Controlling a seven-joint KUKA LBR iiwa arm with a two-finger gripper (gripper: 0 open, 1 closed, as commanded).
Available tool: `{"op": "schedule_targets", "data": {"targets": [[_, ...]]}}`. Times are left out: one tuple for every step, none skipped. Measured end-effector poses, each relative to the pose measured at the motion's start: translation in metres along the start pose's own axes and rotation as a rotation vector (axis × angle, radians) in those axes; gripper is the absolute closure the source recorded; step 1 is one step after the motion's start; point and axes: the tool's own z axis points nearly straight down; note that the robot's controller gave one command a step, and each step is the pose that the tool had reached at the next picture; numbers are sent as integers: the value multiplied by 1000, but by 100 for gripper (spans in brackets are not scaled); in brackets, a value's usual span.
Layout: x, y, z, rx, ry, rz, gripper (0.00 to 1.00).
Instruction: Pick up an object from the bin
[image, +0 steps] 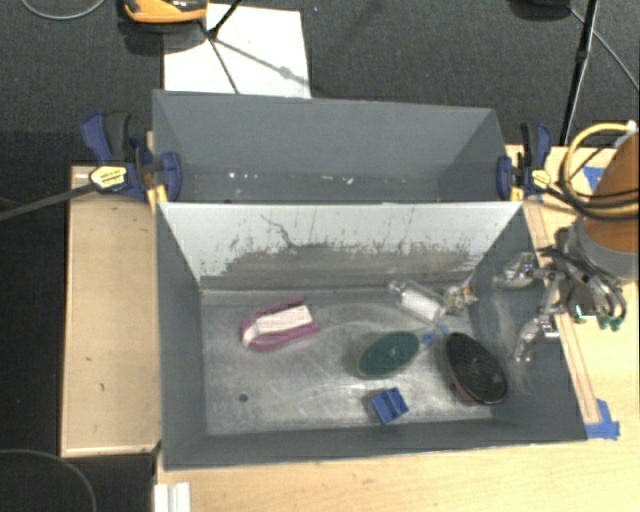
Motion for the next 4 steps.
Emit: {"op": "schedule_targets", "data": {"targets": [[47,11,132,1,-9,175,0],[50,12,113,1,-11,257,0],[49,-3,113,2,-13,325,0],[45,3,142,-2,-4,476,0]]}}
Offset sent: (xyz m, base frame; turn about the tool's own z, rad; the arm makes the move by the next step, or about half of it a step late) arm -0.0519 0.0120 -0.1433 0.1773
